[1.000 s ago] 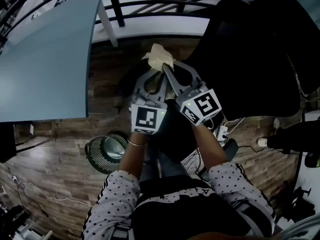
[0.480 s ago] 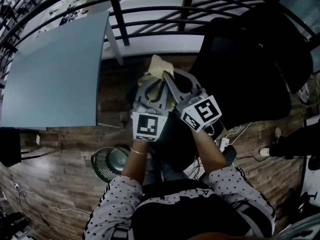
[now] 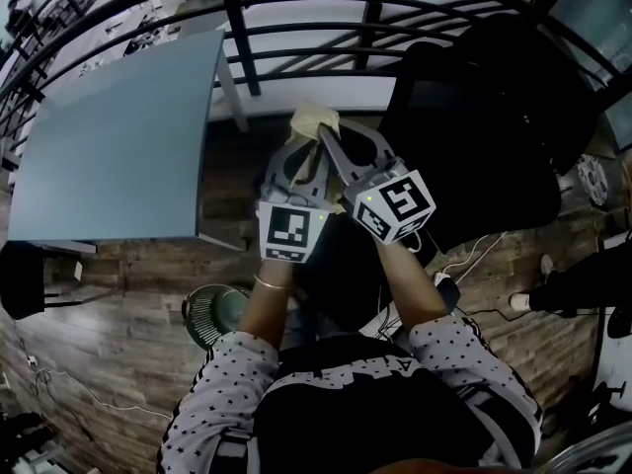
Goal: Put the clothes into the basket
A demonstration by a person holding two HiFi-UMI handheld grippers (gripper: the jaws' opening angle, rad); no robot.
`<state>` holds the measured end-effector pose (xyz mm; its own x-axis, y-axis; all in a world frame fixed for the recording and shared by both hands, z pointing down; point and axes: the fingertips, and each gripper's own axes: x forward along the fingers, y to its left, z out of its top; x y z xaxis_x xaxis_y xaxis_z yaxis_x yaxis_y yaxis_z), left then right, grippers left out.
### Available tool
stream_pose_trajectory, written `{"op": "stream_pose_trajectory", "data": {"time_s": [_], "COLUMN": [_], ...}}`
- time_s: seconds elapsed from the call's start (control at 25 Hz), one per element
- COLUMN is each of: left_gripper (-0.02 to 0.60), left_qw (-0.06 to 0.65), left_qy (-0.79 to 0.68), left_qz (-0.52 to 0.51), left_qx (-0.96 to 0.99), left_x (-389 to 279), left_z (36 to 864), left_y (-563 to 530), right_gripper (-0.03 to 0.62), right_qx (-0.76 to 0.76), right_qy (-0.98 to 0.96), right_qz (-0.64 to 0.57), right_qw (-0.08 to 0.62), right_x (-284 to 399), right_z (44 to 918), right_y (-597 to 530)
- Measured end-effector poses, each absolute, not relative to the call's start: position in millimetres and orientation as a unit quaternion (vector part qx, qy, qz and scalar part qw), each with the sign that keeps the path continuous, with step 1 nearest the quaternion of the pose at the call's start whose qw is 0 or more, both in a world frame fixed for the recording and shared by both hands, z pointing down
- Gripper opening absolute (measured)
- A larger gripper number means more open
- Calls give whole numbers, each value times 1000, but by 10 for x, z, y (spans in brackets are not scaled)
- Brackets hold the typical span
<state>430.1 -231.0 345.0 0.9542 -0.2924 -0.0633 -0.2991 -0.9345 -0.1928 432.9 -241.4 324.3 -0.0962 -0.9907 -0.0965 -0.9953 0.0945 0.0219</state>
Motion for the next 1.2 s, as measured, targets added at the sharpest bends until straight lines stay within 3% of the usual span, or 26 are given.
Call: {"op": "stream_pose_trajectory", "data": {"time_s": [1.2], "left_gripper": [32], "left_qw": [158], "left_qy": [232], "left_qz": [34], "left_qx": [-959], "left_x": [4112], "left_z": [2427], "left_y": [-2276], "right_gripper": [38], "right_qx": [-589], "right_qy": [800], "right_qz": [98], "right_qw": [61], "right_x": [4095], "right_z": [2194], "right_y": [-2359]}}
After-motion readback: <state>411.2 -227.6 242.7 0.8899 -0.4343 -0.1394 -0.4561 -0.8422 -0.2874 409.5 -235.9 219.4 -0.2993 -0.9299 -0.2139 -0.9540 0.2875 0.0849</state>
